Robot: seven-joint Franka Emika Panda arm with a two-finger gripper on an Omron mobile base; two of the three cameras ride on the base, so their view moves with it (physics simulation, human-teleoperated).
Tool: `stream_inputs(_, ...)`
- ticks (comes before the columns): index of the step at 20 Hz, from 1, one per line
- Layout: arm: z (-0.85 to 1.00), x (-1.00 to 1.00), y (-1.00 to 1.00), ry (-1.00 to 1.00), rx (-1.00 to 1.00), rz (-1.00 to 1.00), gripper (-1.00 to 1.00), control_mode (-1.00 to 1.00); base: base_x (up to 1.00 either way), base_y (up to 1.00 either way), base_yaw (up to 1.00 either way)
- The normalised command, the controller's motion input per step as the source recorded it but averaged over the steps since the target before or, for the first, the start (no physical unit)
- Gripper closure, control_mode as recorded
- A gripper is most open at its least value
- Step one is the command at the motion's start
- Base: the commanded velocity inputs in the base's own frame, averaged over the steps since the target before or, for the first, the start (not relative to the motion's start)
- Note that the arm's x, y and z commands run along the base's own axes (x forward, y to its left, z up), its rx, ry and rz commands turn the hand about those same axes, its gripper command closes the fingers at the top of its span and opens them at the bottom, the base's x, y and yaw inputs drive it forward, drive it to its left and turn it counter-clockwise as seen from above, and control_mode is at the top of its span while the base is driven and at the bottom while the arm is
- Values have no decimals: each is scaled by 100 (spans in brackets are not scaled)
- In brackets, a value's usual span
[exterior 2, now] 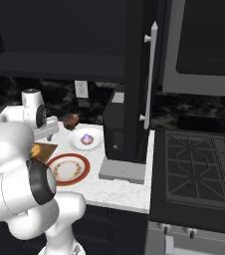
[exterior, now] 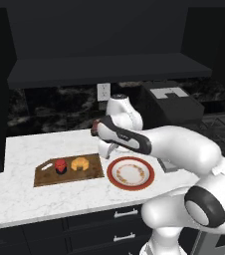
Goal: From the different types of pastries on the counter, select a croissant and place it on the cutting board. Then retrieve a jar of jam from the cabinet and place it alongside the croissant on the cutting board.
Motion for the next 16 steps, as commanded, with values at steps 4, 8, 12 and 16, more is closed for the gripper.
stream_inputs(4, 52, -53, -7, -1, 2, 10, -100, -100, 0, 0, 0)
stream_inputs(8, 50, -43, 0, 0, 0, 7, -100, -100, 0, 0, 0)
stream_inputs(12, 30, -55, -1, 0, 4, 10, -100, -100, 0, 0, 0)
stream_inputs(16, 10, -72, -9, 0, 9, 11, -100, -100, 0, 0, 0)
